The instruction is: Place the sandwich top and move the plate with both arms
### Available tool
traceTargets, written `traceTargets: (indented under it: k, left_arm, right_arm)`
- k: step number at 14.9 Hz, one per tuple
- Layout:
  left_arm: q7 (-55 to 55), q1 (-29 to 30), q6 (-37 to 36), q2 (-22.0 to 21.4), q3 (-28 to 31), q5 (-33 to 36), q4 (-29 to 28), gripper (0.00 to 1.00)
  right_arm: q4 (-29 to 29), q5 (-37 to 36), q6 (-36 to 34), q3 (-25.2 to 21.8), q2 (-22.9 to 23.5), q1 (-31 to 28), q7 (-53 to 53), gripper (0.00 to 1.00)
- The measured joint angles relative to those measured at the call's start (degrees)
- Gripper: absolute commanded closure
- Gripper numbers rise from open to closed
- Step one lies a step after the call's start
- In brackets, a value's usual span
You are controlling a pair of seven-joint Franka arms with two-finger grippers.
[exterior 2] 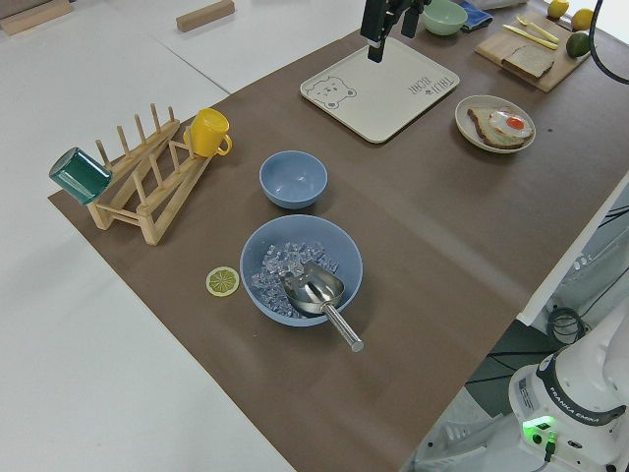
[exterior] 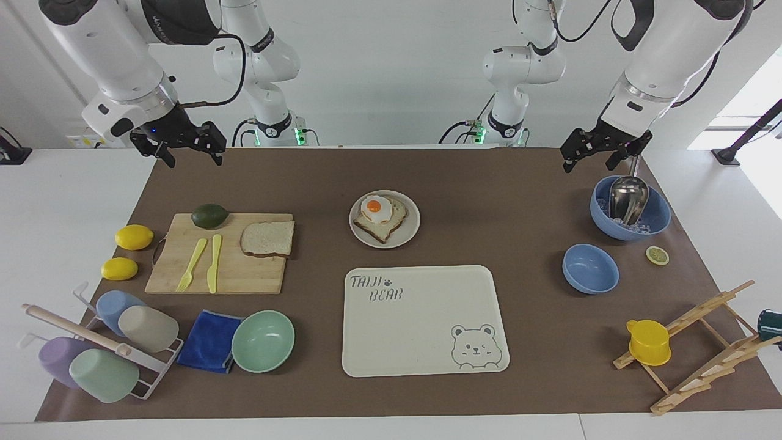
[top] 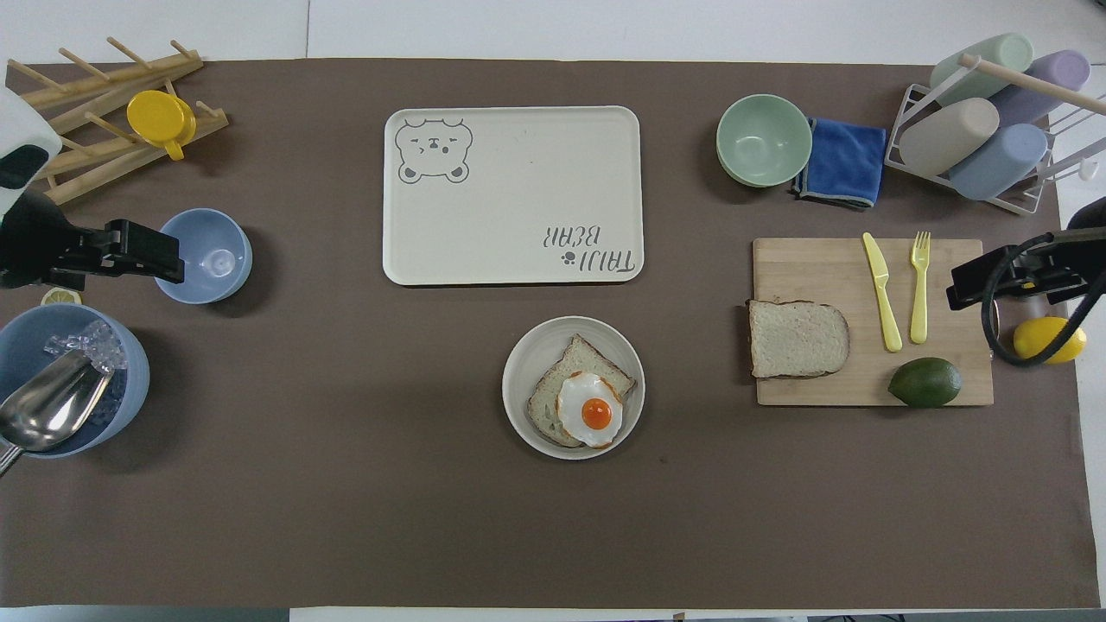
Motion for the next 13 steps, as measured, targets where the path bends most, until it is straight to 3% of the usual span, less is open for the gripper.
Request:
traceTargets:
  k: [13]
  left_arm:
    - [0.0,0.0,0.0,0.0,0.0,0.0,0.0,0.0]
  right_arm:
    - [-0.84,-1.36,-0.89,0.03,-0.21,0.2,0.02,0.0]
